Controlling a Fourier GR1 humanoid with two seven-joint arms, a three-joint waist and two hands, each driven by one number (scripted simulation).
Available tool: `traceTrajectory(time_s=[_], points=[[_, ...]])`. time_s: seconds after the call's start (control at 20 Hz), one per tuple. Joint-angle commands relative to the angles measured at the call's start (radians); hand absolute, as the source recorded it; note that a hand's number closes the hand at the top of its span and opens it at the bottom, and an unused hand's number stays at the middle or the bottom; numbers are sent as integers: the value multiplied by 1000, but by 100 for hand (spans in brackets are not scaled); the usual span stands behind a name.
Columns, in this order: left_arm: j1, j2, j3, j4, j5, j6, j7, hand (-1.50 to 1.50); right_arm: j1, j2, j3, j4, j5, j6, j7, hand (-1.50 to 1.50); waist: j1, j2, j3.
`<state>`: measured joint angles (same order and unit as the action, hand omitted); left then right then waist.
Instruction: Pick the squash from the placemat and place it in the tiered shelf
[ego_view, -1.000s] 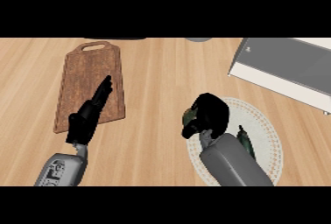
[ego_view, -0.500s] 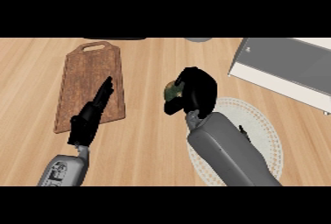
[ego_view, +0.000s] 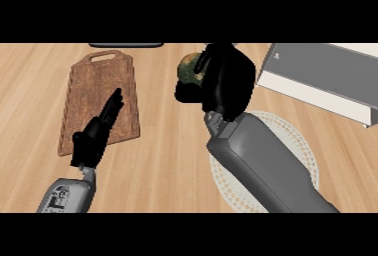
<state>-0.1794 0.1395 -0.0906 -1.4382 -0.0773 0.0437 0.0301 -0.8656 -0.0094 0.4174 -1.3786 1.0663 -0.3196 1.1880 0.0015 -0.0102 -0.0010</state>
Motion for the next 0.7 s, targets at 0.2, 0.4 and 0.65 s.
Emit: traceTrajectory(time_s=[0.2,0.4,0.65], points=[[32,8,3,-22,7,-16,-4,0,-156,-2,-138,-56,224,179,255,150,-10,-3,0],[36,13,24,-27,19,-16,4,0,-181,-31,-200,-68,310,215,224,150,-8,0,0],[31,3,20,-1,19,-25,-16,0,-242,-43,-280,-103,363,347,179,150,-11,2,0]])
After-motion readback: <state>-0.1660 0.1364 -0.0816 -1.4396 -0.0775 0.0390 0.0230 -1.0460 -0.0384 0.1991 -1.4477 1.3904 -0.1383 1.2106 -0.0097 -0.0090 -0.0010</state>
